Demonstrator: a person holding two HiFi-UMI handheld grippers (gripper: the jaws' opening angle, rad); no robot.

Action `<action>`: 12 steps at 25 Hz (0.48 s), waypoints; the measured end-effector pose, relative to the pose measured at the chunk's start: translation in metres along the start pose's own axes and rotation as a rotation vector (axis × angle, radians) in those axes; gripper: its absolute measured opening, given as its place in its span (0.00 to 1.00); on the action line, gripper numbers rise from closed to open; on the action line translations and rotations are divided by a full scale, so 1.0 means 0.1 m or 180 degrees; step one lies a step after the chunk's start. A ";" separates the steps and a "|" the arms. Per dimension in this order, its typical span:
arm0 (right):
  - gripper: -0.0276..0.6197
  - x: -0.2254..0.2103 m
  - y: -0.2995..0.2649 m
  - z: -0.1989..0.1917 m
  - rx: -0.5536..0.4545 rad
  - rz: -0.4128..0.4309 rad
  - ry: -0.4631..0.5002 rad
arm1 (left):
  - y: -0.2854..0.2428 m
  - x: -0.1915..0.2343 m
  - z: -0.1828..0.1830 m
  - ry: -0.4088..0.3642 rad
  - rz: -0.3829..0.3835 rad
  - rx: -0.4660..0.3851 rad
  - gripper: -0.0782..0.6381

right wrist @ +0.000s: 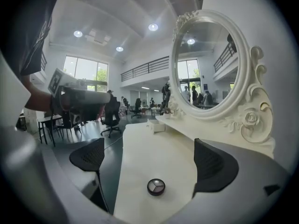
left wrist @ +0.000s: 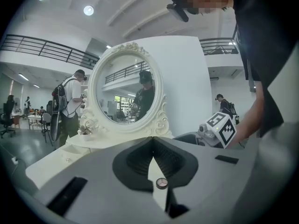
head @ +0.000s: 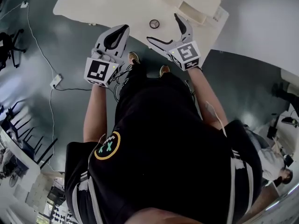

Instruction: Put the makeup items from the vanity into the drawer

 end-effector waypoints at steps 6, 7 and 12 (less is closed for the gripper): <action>0.97 -0.24 -0.67 -0.80 0.0743 -0.0084 -0.0172 | -0.19 0.43 -0.10 0.0068 -0.0235 0.0057 0.13; 0.97 -0.29 -0.73 -0.94 0.0862 -0.0101 -0.0198 | -0.22 0.47 -0.13 0.0075 -0.0269 0.0072 0.13; 0.96 -0.41 -0.91 -1.34 0.1251 -0.0109 -0.0235 | -0.25 0.53 -0.21 0.0074 -0.0217 0.0185 0.13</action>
Point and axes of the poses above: the fingertips, and each gripper's own axes: y backward along the fingers, x to its left, z out of its top, the point moved 7 cm from there along y, backward along the fingers, and after that the axes turned 5 degrees about z, right-handed, at the moved point
